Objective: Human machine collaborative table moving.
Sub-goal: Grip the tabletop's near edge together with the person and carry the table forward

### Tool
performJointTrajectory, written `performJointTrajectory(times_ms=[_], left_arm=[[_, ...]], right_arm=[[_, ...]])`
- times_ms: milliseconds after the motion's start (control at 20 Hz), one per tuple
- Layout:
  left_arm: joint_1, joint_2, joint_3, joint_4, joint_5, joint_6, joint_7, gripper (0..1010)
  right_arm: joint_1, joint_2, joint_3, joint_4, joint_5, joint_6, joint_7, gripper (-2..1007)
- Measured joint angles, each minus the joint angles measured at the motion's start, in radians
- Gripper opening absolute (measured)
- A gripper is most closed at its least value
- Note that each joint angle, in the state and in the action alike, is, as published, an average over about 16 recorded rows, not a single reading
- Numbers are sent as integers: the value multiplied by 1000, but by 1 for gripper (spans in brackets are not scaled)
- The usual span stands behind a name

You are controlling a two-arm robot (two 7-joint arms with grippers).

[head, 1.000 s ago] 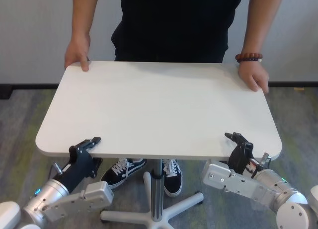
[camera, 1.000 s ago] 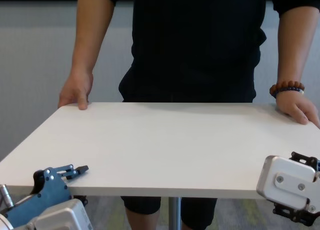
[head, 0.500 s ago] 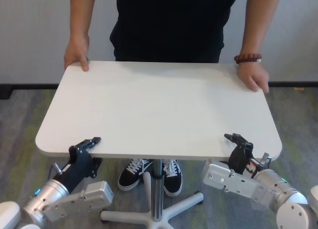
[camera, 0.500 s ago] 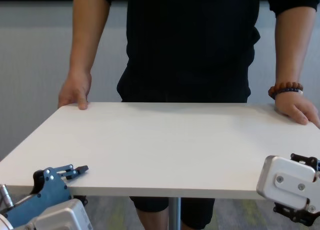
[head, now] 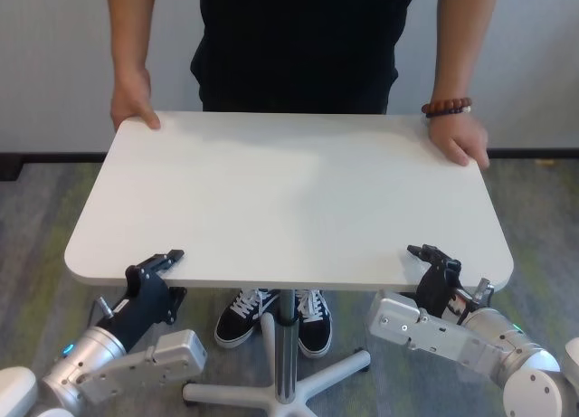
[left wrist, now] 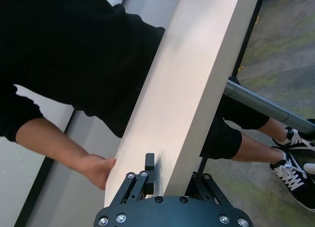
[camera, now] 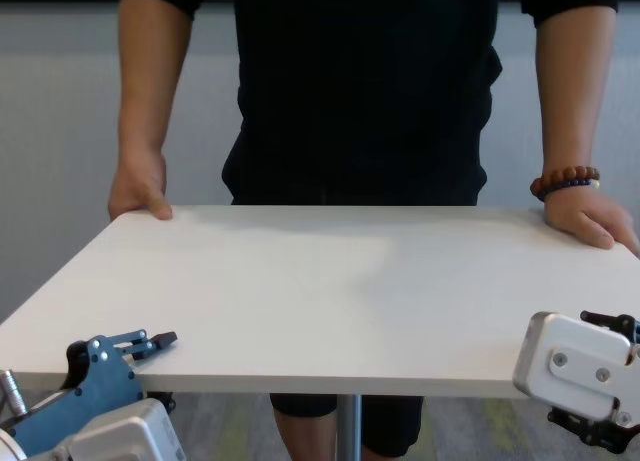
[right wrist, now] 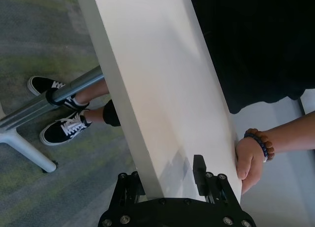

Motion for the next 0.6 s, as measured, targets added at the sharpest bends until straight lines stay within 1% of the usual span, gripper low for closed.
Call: performJointTrajectory(times_ms=[600], left_arm=[[0,0,0,0,0,0,0,314]], right_arm=[[0,0,0,0,0,0,0,598]])
